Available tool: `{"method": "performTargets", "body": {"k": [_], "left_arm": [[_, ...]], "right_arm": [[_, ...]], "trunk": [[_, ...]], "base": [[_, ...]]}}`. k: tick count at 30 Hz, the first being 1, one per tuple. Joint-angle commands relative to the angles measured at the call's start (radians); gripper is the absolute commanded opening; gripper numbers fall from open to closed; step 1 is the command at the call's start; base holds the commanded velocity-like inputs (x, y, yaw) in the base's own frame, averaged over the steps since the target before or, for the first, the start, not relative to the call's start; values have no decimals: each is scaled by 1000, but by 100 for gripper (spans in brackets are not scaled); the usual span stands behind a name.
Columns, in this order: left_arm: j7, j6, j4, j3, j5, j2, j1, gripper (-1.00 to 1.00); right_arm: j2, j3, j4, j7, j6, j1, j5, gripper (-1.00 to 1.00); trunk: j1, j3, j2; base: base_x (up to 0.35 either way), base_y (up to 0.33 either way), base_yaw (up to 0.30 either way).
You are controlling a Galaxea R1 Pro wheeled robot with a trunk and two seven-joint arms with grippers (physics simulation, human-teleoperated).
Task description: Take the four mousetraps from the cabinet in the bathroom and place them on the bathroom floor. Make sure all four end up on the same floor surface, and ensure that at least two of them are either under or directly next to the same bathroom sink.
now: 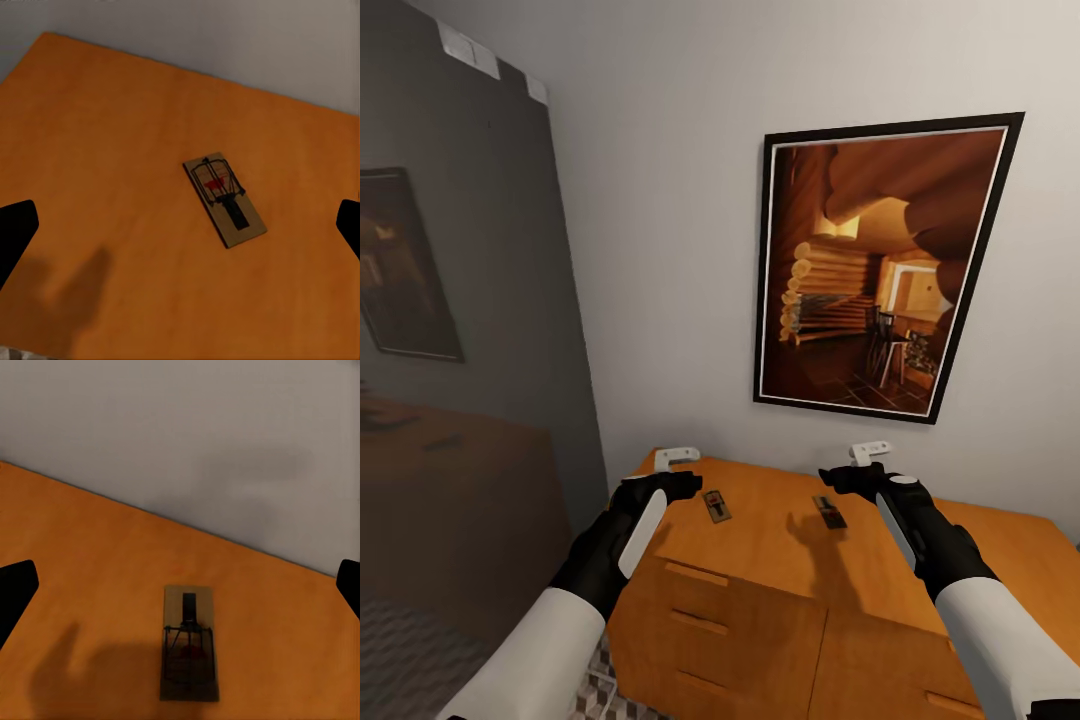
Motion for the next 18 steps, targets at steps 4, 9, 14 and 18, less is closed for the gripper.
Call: {"method": "performTargets", "body": {"k": [4, 9, 14, 18], "left_arm": [[9, 2, -1, -1, 10, 0, 0, 100], [9, 1, -1, -1, 10, 0, 0, 100], [9, 0, -1, -1, 10, 0, 0, 100], [9, 0, -1, -1, 11, 0, 0, 100]], "right_arm": [[-1, 2, -1, 2, 5, 0, 0, 100], [-1, 2, -1, 3, 5, 0, 0, 100], [-1, 2, -1, 3, 5, 0, 0, 100], [-1, 2, -1, 3, 5, 0, 0, 100]], "trunk": [[0, -1, -1], [0, -1, -1], [0, -1, -1], [0, -1, -1]], "base": [[0, -141, 0], [59, -239, 0], [143, -218, 0], [66, -89, 0]]}}
